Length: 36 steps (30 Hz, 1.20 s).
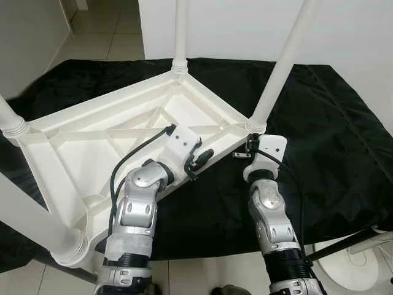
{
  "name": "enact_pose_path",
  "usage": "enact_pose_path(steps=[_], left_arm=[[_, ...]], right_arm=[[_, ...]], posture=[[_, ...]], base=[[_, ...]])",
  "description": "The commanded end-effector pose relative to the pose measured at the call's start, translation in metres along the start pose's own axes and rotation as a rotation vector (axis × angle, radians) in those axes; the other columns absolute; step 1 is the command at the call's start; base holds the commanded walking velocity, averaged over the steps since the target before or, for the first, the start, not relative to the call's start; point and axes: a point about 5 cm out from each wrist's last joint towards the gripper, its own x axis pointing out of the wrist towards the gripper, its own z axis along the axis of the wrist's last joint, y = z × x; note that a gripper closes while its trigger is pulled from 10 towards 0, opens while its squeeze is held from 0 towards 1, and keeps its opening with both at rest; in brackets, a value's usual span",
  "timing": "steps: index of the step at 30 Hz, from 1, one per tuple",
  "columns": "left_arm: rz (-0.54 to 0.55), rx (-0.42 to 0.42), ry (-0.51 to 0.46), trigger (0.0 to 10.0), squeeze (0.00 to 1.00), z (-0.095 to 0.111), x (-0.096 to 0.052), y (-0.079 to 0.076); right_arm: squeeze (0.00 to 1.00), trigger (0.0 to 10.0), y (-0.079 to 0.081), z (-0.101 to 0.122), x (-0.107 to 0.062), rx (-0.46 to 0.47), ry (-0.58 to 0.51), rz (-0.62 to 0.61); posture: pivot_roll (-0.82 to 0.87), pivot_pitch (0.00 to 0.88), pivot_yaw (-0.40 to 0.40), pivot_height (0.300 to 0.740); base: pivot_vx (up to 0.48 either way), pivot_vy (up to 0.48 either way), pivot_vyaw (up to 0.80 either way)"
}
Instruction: Building children table
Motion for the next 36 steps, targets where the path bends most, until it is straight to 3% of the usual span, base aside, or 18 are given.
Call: enact_pose_path(steps=[1,13,24,36], left_arm=[[0.436,-0.139,-0.042,10.0,0.00,0.001,0.007,0.002],[0.444,-0.199,-0.060,10.0,0.00,0.004,0.014,0.005],[0.594,-0.301,-0.037,10.0,0.00,-0.002,0.010,0.019],[0.671,-0.332,-0.028,10.0,0.00,-0.005,0.007,0.027]], right_arm=[[0.00,10.0,-0.002,-0.001,0.001,-0.009,0.002,-0.015],[0.00,10.0,-0.002,0.000,0.004,-0.012,-0.002,-0.044],[0.00,10.0,-0.001,0.001,0.006,-0.010,-0.005,-0.049],[0.00,10.0,-0.002,0.001,0.007,-0.014,-0.009,-0.059]], posture=[[-0.09,0.008,-0.011,0.740],[-0.09,0.014,-0.004,0.740],[-0.08,0.013,-0.002,0.740],[-0.09,0.016,-0.001,0.740]], base=[[0.000,0.000,0.00],[0.000,0.000,0.00],[0.000,0.000,0.00],[0.000,0.000,0.00]])
